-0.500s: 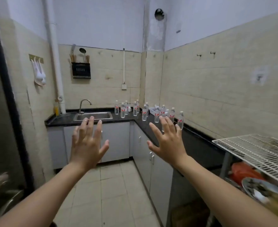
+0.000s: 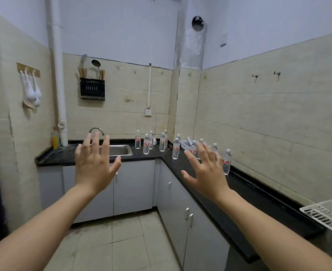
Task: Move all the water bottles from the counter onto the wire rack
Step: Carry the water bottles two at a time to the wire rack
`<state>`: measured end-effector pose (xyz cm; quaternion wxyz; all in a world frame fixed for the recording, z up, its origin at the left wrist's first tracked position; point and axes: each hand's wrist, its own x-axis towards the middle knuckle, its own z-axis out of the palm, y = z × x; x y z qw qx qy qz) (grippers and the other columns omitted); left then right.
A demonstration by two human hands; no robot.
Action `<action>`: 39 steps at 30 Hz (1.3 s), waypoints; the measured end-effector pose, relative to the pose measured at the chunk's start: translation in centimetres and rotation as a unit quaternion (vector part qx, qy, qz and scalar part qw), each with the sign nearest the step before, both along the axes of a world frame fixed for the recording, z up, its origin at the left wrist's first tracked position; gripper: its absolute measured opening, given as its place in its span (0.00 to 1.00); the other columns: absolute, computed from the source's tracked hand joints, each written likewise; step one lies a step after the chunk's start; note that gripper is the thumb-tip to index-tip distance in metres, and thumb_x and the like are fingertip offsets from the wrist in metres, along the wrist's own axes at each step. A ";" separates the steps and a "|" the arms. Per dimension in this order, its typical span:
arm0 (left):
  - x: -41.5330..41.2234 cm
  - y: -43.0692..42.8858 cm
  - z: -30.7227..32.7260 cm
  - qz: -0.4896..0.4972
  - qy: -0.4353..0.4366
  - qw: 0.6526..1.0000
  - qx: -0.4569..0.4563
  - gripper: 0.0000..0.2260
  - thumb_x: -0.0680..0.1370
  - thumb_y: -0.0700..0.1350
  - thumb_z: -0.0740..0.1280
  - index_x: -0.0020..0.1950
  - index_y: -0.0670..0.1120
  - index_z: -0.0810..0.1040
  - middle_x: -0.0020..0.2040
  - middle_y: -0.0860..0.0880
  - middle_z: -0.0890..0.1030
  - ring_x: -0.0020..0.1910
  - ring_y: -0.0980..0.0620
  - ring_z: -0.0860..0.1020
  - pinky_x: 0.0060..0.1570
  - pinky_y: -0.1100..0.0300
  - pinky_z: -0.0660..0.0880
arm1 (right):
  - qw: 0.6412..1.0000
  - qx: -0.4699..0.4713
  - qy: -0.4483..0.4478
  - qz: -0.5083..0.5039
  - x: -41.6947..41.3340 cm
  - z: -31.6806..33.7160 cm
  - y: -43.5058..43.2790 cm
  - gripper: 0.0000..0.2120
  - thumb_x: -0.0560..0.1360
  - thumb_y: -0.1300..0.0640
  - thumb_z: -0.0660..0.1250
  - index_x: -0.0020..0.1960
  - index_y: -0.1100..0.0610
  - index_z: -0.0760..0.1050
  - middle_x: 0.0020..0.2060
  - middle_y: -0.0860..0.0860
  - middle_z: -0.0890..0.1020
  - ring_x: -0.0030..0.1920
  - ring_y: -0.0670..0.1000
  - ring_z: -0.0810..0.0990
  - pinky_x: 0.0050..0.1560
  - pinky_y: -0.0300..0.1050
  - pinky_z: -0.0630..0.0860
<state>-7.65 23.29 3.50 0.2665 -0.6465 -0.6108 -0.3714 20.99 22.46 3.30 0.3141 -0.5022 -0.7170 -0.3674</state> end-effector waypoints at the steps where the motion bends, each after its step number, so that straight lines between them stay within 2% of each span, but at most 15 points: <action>1: -0.1 1.5 0.1 -0.002 -0.009 1.000 -0.005 0.30 0.70 0.57 0.52 0.62 0.37 0.71 0.63 0.30 0.71 0.64 0.38 0.63 0.57 0.34 0.66 | 1.000 0.002 0.000 -0.003 0.1 0.0 1.2 0.24 0.68 0.42 0.56 0.60 0.53 0.68 0.60 0.62 0.77 0.64 0.58 0.63 0.54 0.65 0.73; 4: 0.6 5.4 -1.1 -0.014 -0.007 0.999 -0.028 0.31 0.70 0.57 0.52 0.63 0.37 0.70 0.64 0.31 0.71 0.66 0.35 0.65 0.59 0.35 0.65 | 1.000 -0.010 0.002 -0.015 0.8 -0.5 4.2 0.24 0.68 0.42 0.57 0.59 0.52 0.68 0.61 0.62 0.76 0.64 0.58 0.63 0.54 0.66 0.72; 8: 3.3 10.2 -2.8 -0.050 0.022 0.998 -0.030 0.29 0.69 0.56 0.54 0.62 0.38 0.71 0.63 0.32 0.72 0.64 0.41 0.61 0.57 0.35 0.67 | 0.999 -0.024 0.002 -0.028 2.4 -1.7 8.0 0.23 0.67 0.42 0.57 0.58 0.52 0.69 0.61 0.63 0.76 0.64 0.58 0.63 0.53 0.66 0.73; 12: 5.6 14.6 -3.1 -0.069 0.026 0.997 -0.037 0.30 0.70 0.57 0.53 0.63 0.38 0.71 0.64 0.33 0.72 0.65 0.42 0.59 0.60 0.37 0.65 | 0.999 -0.024 -0.005 -0.023 4.6 -2.3 12.3 0.23 0.67 0.42 0.57 0.57 0.52 0.68 0.60 0.63 0.77 0.63 0.58 0.63 0.52 0.66 0.73; 15: 6.4 18.5 -2.6 -0.057 0.073 0.996 -0.013 0.28 0.70 0.57 0.54 0.63 0.40 0.69 0.63 0.34 0.73 0.64 0.42 0.61 0.60 0.40 0.64 | 1.000 -0.025 -0.009 -0.015 6.5 -1.8 16.6 0.22 0.67 0.42 0.56 0.57 0.53 0.69 0.60 0.63 0.76 0.63 0.59 0.64 0.52 0.65 0.74; 18: 6.6 22.6 -1.4 -0.035 0.116 0.993 0.009 0.26 0.70 0.57 0.55 0.61 0.41 0.67 0.61 0.35 0.75 0.63 0.42 0.62 0.59 0.45 0.58 | 1.000 -0.028 -0.013 0.005 7.6 -0.8 22.3 0.22 0.68 0.42 0.56 0.57 0.53 0.69 0.59 0.63 0.77 0.63 0.61 0.67 0.52 0.65 0.74; 20: 6.5 25.0 -0.4 -0.018 0.137 0.990 0.017 0.26 0.70 0.56 0.55 0.60 0.40 0.68 0.59 0.36 0.77 0.62 0.42 0.63 0.58 0.46 0.58 | 0.999 -0.028 -0.018 0.025 7.6 0.0 26.2 0.23 0.67 0.42 0.56 0.56 0.54 0.70 0.58 0.63 0.78 0.62 0.60 0.66 0.52 0.65 0.74; 22: 6.2 27.2 0.4 0.002 0.137 0.990 0.020 0.26 0.70 0.56 0.55 0.60 0.40 0.69 0.58 0.36 0.77 0.62 0.42 0.63 0.58 0.46 0.58 | 0.998 -0.028 -0.025 0.042 7.0 0.6 29.7 0.23 0.68 0.42 0.56 0.56 0.55 0.72 0.57 0.63 0.78 0.62 0.61 0.69 0.52 0.64 0.74; 25: 5.3 30.1 -0.1 0.034 0.105 0.994 0.009 0.26 0.70 0.56 0.55 0.59 0.39 0.71 0.58 0.36 0.77 0.62 0.42 0.63 0.58 0.47 0.57 | 0.996 -0.039 -0.028 0.072 5.2 0.2 34.2 0.24 0.68 0.43 0.56 0.55 0.56 0.76 0.57 0.63 0.79 0.59 0.64 0.76 0.52 0.63 0.75; 32: -1.8 34.7 -4.5 0.101 0.134 0.984 -0.050 0.26 0.70 0.55 0.55 0.60 0.40 0.71 0.57 0.37 0.78 0.61 0.42 0.64 0.57 0.47 0.59 | 0.986 -0.091 -0.054 0.133 -2.7 -4.5 42.4 0.23 0.67 0.43 0.60 0.55 0.55 0.76 0.56 0.62 0.79 0.58 0.63 0.78 0.50 0.62 0.76; 36: -8.8 37.4 -5.3 0.140 0.111 0.982 -0.062 0.26 0.70 0.55 0.55 0.59 0.39 0.71 0.57 0.36 0.78 0.61 0.42 0.64 0.57 0.46 0.59 | 0.979 -0.106 -0.067 0.158 -9.1 -5.4 46.8 0.23 0.65 0.45 0.66 0.55 0.56 0.76 0.58 0.63 0.78 0.59 0.64 0.77 0.51 0.64 0.76; 39: -14.3 39.8 -5.1 0.153 0.063 0.985 -0.058 0.27 0.70 0.55 0.54 0.58 0.37 0.73 0.57 0.35 0.77 0.61 0.42 0.63 0.56 0.45 0.61 | 0.980 -0.102 -0.063 0.159 -14.4 -5.4 49.9 0.22 0.65 0.45 0.65 0.55 0.56 0.77 0.57 0.63 0.79 0.59 0.64 0.77 0.51 0.64 0.75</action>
